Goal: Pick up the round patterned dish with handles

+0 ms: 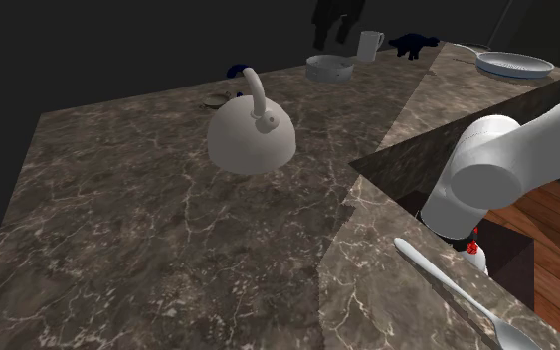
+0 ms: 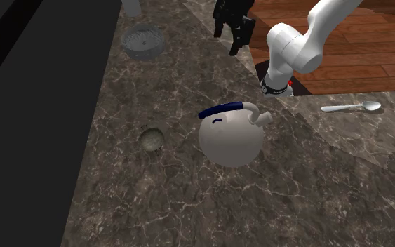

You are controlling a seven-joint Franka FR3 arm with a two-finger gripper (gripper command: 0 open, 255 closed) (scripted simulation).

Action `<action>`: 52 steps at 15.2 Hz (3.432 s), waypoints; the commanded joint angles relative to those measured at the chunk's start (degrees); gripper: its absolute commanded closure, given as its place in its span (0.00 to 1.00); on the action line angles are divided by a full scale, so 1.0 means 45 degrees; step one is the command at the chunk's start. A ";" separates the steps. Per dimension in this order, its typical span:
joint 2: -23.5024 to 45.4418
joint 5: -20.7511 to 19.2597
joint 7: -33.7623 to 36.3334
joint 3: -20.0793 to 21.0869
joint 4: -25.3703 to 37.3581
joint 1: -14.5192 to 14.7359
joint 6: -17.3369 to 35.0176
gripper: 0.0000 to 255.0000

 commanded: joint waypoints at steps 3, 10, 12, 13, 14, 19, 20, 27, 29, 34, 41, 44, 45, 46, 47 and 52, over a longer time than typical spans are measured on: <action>0.0692 -0.0064 -0.1351 -0.0502 0.0006 0.0339 0.0794 0.00; 0.3635 0.0289 -0.6117 -0.2098 0.0933 0.1685 0.3020 0.00; 0.4568 0.0575 -0.7505 -0.2482 0.1426 0.2085 0.3454 0.00; 0.5043 0.0751 -0.8205 -0.2649 0.1705 0.2272 0.3633 0.00; 0.5521 0.0943 -0.8905 -0.2809 0.2004 0.2460 0.3787 0.00; 0.7939 0.2104 -1.2366 -0.3313 0.3769 0.3195 0.4168 0.00; 0.8419 0.2353 -1.3034 -0.3345 0.4168 0.3290 0.4172 0.00; 1.1627 0.3806 -1.7222 -0.3005 0.7237 0.3592 0.3719 0.00; 1.2479 0.4062 -1.8237 -0.2761 0.8173 0.3605 0.3488 0.00; 1.2608 0.4183 -1.8512 -0.2694 0.7666 0.3606 0.4086 0.00; 1.2696 0.4297 -1.8710 -0.2664 0.7188 0.3619 0.4624 1.00; 1.2693 0.4298 -1.8711 -0.2664 0.7177 0.3620 0.4631 1.00; 1.2697 0.4298 -1.8714 -0.2665 0.7186 0.3617 0.4625 1.00; 1.2694 0.4299 -1.8716 -0.2665 0.7176 0.3618 0.4631 1.00; 1.2694 0.4300 -1.8722 -0.2667 0.7179 0.3613 0.4627 1.00; 1.2622 0.4200 -1.8544 -0.2689 0.7590 0.3607 0.4172 1.00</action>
